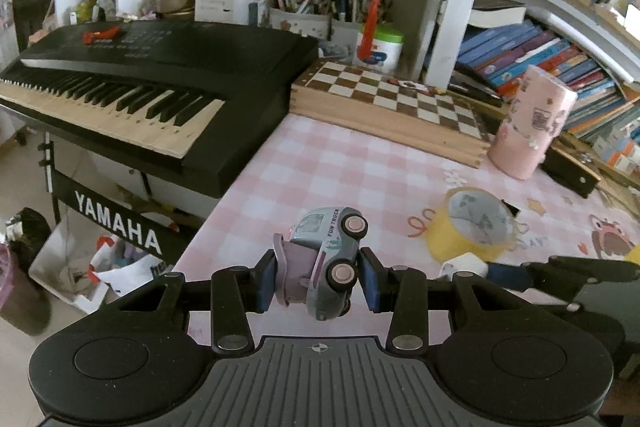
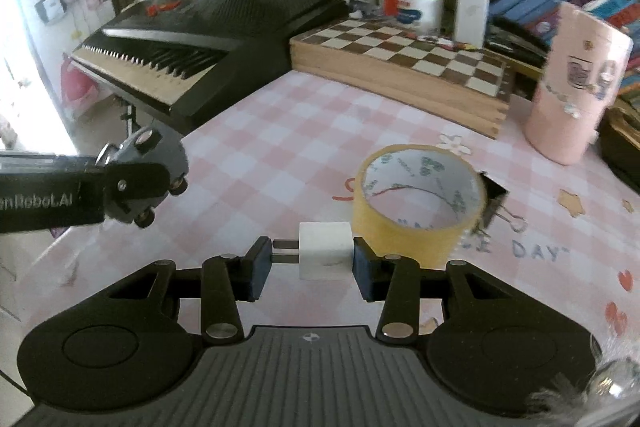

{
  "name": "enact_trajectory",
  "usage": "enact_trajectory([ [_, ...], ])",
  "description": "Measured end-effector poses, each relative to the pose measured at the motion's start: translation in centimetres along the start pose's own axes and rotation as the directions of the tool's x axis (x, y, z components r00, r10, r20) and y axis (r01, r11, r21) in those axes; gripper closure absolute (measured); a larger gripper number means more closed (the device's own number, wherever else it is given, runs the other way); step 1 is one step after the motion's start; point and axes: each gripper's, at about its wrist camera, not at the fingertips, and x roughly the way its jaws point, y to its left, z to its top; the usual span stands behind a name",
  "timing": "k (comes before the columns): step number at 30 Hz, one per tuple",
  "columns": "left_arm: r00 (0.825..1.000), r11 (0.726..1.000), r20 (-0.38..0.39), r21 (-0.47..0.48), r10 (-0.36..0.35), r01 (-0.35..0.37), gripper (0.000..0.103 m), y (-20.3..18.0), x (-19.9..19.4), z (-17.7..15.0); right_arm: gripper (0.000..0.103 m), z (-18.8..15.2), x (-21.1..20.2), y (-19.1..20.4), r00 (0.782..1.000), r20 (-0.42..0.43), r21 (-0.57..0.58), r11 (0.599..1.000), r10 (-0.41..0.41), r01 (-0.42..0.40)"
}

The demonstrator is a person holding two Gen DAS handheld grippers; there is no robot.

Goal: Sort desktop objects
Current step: 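Carry the toy car in left tool while right tool carries the charger to the yellow box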

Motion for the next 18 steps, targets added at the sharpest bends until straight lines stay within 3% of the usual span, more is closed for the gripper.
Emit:
enact_trajectory([
  [18, 0.989, 0.989, 0.050, 0.062, -0.136, 0.133, 0.063, 0.0, -7.4, -3.5, 0.063, -4.2, -9.6, 1.7, 0.996, 0.016, 0.147, 0.986, -0.083, 0.080],
])
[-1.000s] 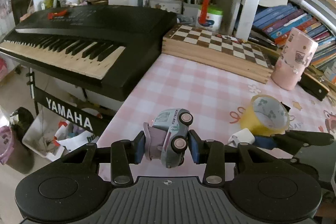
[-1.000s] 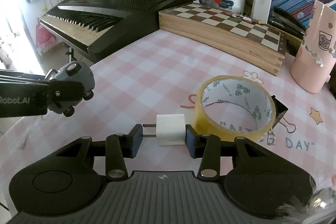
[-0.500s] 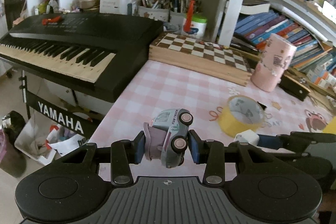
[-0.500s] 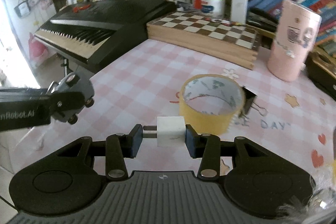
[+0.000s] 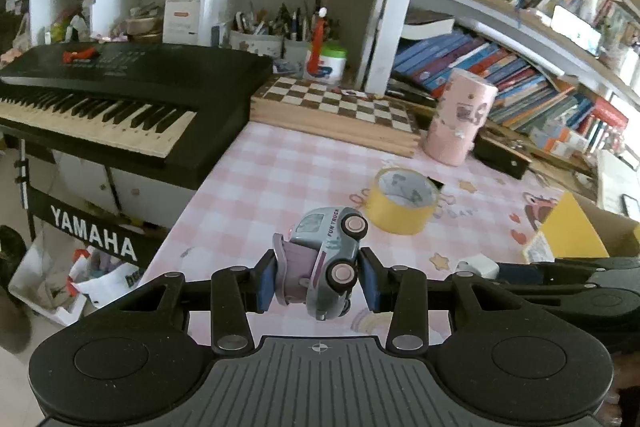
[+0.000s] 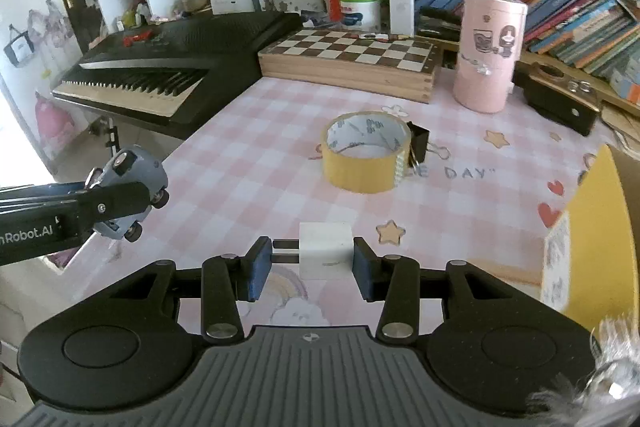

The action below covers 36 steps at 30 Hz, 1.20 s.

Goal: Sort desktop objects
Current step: 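Carry the toy car in left tool while right tool carries the charger to the yellow box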

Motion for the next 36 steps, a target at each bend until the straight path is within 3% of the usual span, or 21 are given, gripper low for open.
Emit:
enact_trajectory([
  [23, 0.995, 0.986, -0.031, 0.134, -0.098, 0.102, 0.063, 1.9, -8.7, -5.9, 0.063, -8.3, -8.4, 6.9, 0.998, 0.013, 0.115, 0.992, -0.062, 0.060],
  [36, 0.981, 0.956, -0.085, 0.222, -0.175, 0.190, 0.063, 1.5, -11.9, -9.0, 0.063, -13.8, -12.2, 10.0, 0.994, 0.002, 0.202, 0.974, -0.107, 0.104],
])
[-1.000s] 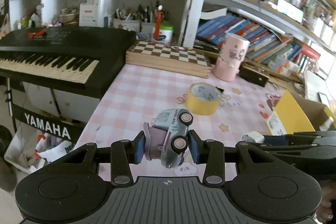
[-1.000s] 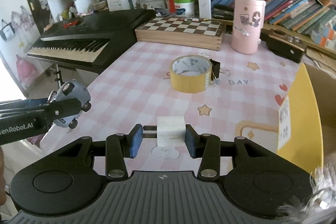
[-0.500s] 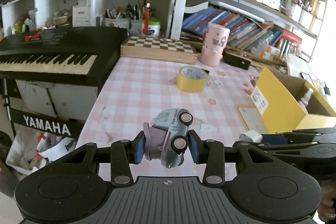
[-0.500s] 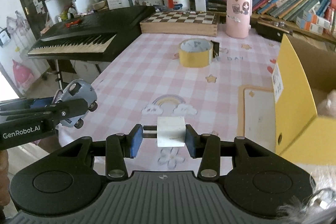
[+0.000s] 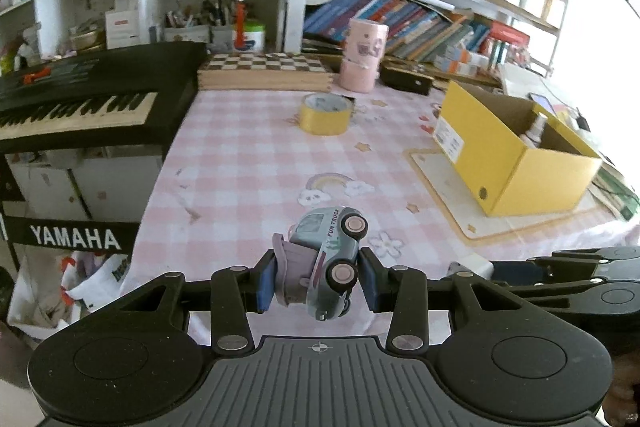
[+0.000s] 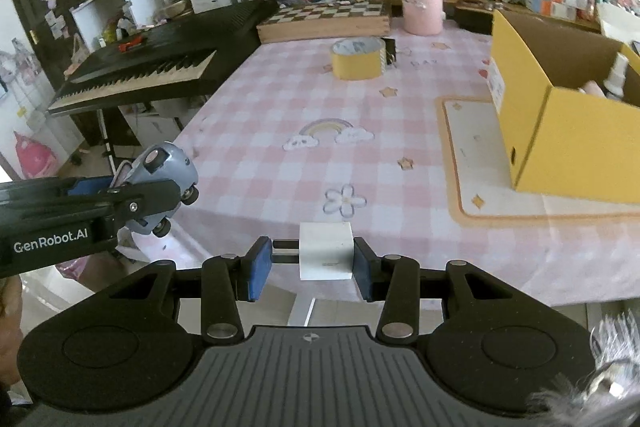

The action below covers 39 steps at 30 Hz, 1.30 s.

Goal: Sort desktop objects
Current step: 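Carry the toy car in left tool while right tool carries the charger to the yellow box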

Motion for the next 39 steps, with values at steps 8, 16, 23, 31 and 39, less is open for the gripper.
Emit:
enact_trajectory([
  [8, 0.996, 0.995, -0.040, 0.048, -0.084, 0.086, 0.063, -1.8, 0.3, -0.7, 0.063, -1.8, -1.8, -0.8, 0.998, -0.006, 0.039, 0.998, -0.058, 0.058],
  [16, 0.986, 0.982, -0.063, 0.104, -0.152, 0.158, 0.063, -4.1, 0.9, -0.9, 0.063, -3.8, -3.6, -2.7, 0.991, -0.004, 0.121, 0.984, -0.132, 0.132],
  [23, 0.976, 0.966, -0.088, 0.152, -0.198, 0.210, 0.063, -6.3, 1.5, -0.9, 0.063, -4.8, -4.9, -4.4, 0.984, -0.001, 0.167, 0.970, -0.177, 0.174],
  [31, 0.960, 0.939, -0.119, 0.207, -0.255, 0.275, 0.063, -9.5, 2.5, -0.7, 0.063, -5.6, -6.4, -7.2, 0.972, -0.004, 0.248, 0.942, -0.233, 0.227],
  [39, 0.943, 0.913, -0.142, 0.244, -0.300, 0.327, 0.063, -12.5, 3.9, -0.1, 0.063, -5.7, -7.4, -9.7, 0.962, -0.006, 0.281, 0.923, -0.273, 0.264],
])
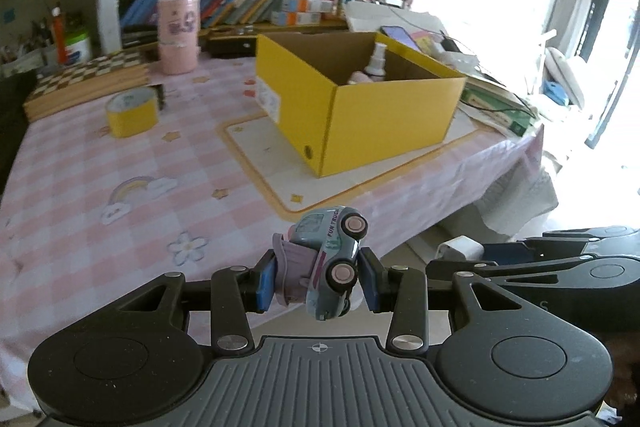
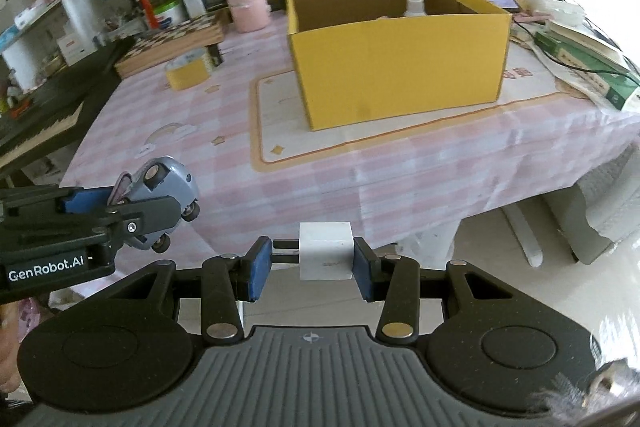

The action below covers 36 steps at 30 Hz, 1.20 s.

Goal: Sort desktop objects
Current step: 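Carry the toy car in left tool while right tool carries the charger to the yellow box, then drop the toy car into the yellow box with left tool while right tool releases the charger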

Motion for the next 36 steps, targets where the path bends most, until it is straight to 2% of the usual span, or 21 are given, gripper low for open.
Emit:
enact_trajectory([
  [7, 0.999, 0.999, -0.013, 0.032, -0.031, 0.031, 0.063, -1.9, 2.4, 1.5, 0.063, 1.1, 0.3, -2.7, 1.000, -0.010, 0.026, 0.999, -0.030, 0.030],
  [23, 0.998, 0.997, -0.030, 0.060, -0.053, 0.055, 0.063, -6.0, 7.7, 5.5, 0.063, 5.0, 2.3, -9.0, 0.999, -0.027, 0.037, 0.998, -0.042, 0.043],
  [30, 0.998, 0.995, -0.002, 0.079, -0.064, 0.064, 0.063, -8.5, 9.7, 7.5, 0.063, 7.1, 2.4, -12.3, 0.999, -0.001, 0.032, 0.998, -0.052, 0.052],
  [36, 0.997, 0.995, 0.052, 0.089, -0.050, 0.046, 0.063, -10.2, 10.3, 9.4, 0.063, 9.3, 2.5, -14.5, 0.999, 0.028, 0.010, 0.999, -0.034, 0.034],
])
